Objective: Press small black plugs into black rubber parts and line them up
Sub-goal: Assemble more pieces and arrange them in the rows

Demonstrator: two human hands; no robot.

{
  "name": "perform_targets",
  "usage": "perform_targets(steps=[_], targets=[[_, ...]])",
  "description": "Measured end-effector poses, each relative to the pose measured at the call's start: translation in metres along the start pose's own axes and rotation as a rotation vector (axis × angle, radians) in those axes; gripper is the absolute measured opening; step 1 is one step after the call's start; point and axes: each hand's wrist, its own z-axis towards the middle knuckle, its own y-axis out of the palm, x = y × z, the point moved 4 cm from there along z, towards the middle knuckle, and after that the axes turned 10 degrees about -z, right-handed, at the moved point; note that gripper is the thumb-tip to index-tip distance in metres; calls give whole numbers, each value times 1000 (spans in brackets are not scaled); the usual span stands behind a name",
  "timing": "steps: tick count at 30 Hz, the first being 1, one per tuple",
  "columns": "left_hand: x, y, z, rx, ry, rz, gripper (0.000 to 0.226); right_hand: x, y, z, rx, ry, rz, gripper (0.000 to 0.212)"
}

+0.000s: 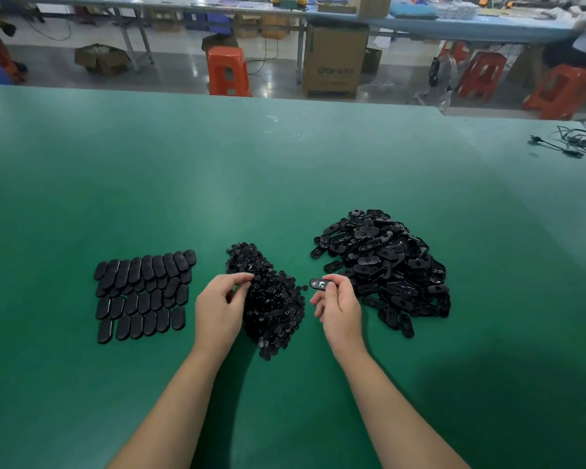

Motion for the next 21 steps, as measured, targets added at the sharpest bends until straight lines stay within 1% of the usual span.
perform_targets(steps=[1, 3, 5, 8, 10, 13, 16, 18, 21], targets=[[7, 7, 0, -20, 3, -22, 21, 1, 0, 0, 5, -4, -16, 19], [16, 21, 0, -61, -51, -84, 21, 2, 0, 1, 6, -2, -9, 17], [20, 36, 0, -81, -145, -138, 18, 2, 0, 2, -1, 4, 10, 16], [19, 57, -5, -67, -301, -248, 11, 1, 0, 3, 5, -5, 24, 14], [21, 69, -8, -80, -362, -318, 7, 0, -1, 3, 12, -8, 52, 13], [31, 84, -11, -142, -336, -305, 9, 0, 0, 4, 5, 6, 71, 11], [42, 90, -11, -179, -282, -262, 10, 2, -1, 5, 6, -3, -13, 9], [50, 90, -10, -192, -234, -241, 11, 1, -2, 4, 12, -35, -41, 15], [60, 91, -9, -238, -167, -216, 14, 0, 0, 3, -45, -42, -2, 29]])
